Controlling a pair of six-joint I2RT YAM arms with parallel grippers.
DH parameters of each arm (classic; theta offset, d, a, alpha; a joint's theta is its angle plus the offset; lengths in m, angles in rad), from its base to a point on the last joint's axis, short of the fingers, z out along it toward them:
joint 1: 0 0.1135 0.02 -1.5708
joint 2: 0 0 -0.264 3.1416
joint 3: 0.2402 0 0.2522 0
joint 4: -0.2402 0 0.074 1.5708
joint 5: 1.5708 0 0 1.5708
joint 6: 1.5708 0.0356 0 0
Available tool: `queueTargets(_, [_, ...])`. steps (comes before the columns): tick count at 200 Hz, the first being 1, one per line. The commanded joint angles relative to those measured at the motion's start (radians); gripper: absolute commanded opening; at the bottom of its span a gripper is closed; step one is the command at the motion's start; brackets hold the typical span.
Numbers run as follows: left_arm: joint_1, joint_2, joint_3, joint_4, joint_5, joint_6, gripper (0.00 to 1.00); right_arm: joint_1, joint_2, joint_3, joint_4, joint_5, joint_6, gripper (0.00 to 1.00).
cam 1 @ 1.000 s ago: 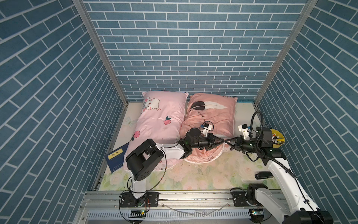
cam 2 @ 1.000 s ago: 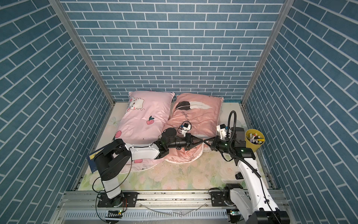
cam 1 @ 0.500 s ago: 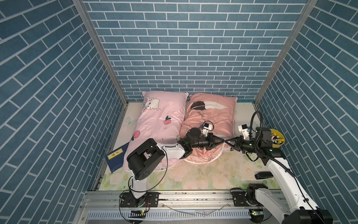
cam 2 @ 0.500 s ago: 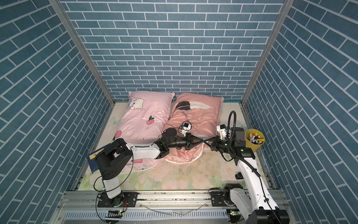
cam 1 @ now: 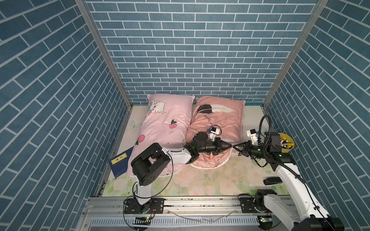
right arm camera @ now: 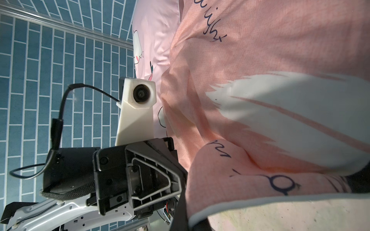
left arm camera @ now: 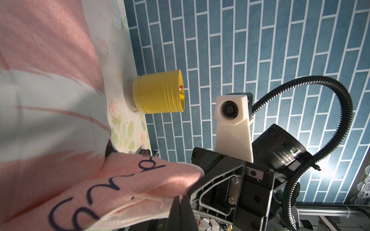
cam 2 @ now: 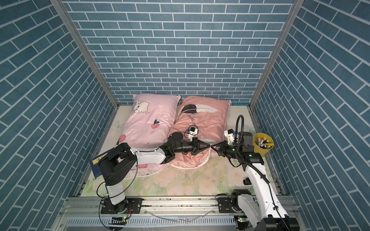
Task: Zip up pillowcases
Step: Zip the zipper on the pillowcase.
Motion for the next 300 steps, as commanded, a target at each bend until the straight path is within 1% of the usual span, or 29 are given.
queueTargets(1, [-0.016, -0.023, -0.016, -0.07, 0.021, 0.054, 0.0, -0.006, -0.038, 0.051, -0.019, 0.001, -0.014, 0.0])
queueTargets(32, [-0.019, -0.039, -0.024, -0.111, 0.024, 0.082, 0.0, -0.013, -0.053, 0.07, -0.047, 0.018, -0.014, 0.0])
queueTargets(69, [-0.028, -0.086, -0.028, -0.266, 0.017, 0.181, 0.0, -0.019, -0.06, 0.071, -0.052, 0.04, -0.005, 0.0])
queueTargets(88, [-0.03, -0.098, -0.036, -0.298, 0.01, 0.2, 0.0, -0.02, -0.063, 0.07, -0.045, 0.04, 0.004, 0.0])
queueTargets(130, [-0.033, -0.095, -0.046, -0.263, 0.006, 0.187, 0.0, -0.025, -0.071, 0.07, -0.055, 0.043, 0.008, 0.0])
queueTargets(161, [-0.033, -0.058, -0.072, -0.051, -0.012, 0.066, 0.0, -0.027, -0.069, 0.057, -0.056, 0.031, 0.005, 0.0])
queueTargets(164, [-0.033, -0.054, -0.072, -0.032, -0.015, 0.056, 0.02, -0.028, -0.07, 0.054, -0.057, 0.032, 0.005, 0.0])
queueTargets(173, [-0.034, -0.047, -0.072, 0.005, -0.025, 0.037, 0.16, -0.028, -0.071, 0.045, -0.058, 0.032, 0.005, 0.0])
queueTargets(186, [-0.035, -0.055, -0.065, -0.014, -0.036, 0.047, 0.32, -0.03, -0.072, 0.037, -0.061, 0.035, 0.002, 0.0])
queueTargets(194, [-0.035, -0.062, -0.06, -0.037, -0.045, 0.059, 0.39, -0.03, -0.066, 0.036, -0.079, 0.042, -0.013, 0.0])
queueTargets(202, [-0.036, -0.066, -0.052, -0.056, -0.048, 0.067, 0.43, -0.03, -0.058, 0.034, -0.099, 0.054, -0.026, 0.0])
queueTargets(213, [-0.036, -0.063, -0.038, -0.07, -0.05, 0.072, 0.45, -0.03, -0.053, 0.025, -0.1, 0.061, -0.029, 0.0])
queueTargets(243, [-0.042, -0.033, -0.023, -0.045, -0.057, 0.042, 0.47, -0.03, -0.036, 0.007, -0.076, 0.066, -0.024, 0.1])
queueTargets(249, [-0.043, -0.027, -0.02, -0.042, -0.058, 0.038, 0.47, -0.03, -0.032, 0.006, -0.075, 0.067, -0.026, 0.1])
queueTargets(255, [-0.044, -0.024, -0.018, -0.039, -0.063, 0.031, 0.47, -0.03, -0.027, 0.003, -0.071, 0.066, -0.026, 0.09])
queueTargets(262, [-0.048, -0.02, -0.015, -0.035, -0.069, 0.025, 0.47, -0.03, -0.024, 0.0, -0.062, 0.056, -0.025, 0.0])
queueTargets(300, [-0.054, 0.004, 0.002, -0.009, -0.092, -0.012, 0.48, -0.03, -0.022, -0.034, 0.037, -0.031, 0.035, 0.0])
